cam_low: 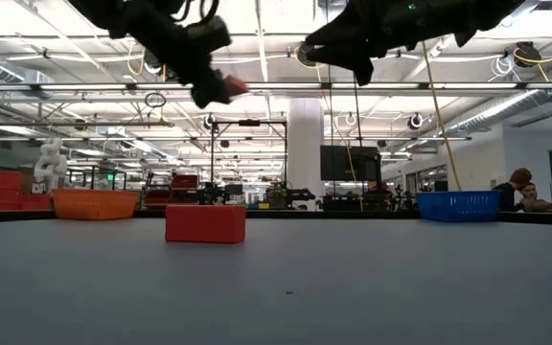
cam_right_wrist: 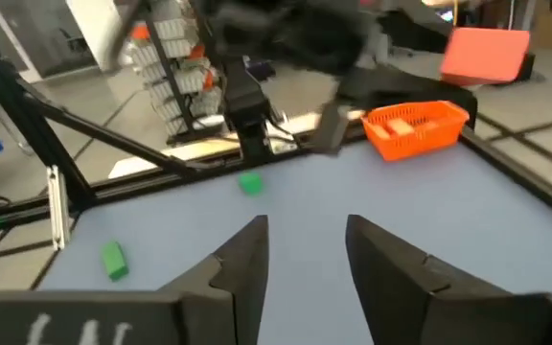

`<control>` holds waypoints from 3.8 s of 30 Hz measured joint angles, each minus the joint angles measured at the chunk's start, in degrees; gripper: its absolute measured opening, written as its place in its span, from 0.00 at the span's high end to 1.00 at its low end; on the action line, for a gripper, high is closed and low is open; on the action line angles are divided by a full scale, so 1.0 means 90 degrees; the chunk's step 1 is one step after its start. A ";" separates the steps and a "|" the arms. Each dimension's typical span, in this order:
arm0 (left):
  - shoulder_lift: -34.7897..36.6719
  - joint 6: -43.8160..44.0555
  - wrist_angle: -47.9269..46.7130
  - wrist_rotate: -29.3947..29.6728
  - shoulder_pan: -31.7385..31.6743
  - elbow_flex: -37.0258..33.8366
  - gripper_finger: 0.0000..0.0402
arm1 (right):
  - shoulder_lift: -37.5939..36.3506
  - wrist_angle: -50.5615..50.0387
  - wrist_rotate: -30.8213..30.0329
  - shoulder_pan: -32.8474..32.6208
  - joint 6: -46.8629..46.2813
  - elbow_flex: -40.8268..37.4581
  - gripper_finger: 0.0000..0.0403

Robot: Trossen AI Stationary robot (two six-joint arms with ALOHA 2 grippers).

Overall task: Sort & place blocks by color
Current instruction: Put the orange block into the orange bin, then put the green block into the black bin

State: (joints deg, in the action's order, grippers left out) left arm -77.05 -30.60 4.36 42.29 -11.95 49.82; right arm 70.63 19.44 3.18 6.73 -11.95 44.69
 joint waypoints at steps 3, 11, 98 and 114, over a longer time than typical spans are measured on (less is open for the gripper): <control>0.0460 0.0705 -0.0964 -0.0063 -0.0663 0.0000 0.67 | 0.0012 0.0156 0.0005 -0.0010 0.0340 0.0000 0.66; 0.1214 0.2286 -0.2622 -0.0930 -0.2303 -0.0002 0.67 | 0.0036 0.0340 -0.0004 -0.0009 0.1063 0.0002 0.66; -0.0089 0.5995 -0.8939 -0.4973 0.0634 -0.0578 0.38 | -0.0245 0.0150 -0.0019 0.0009 0.1912 -0.0007 0.67; -0.1851 0.5062 -0.8949 -0.5791 0.0669 -0.0578 0.31 | -0.0243 0.0133 -0.0018 0.0009 0.1909 -0.0006 0.67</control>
State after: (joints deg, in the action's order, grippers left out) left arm -93.71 14.96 -76.18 -9.83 -5.93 44.62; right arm 68.45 20.63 3.01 6.81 5.23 44.64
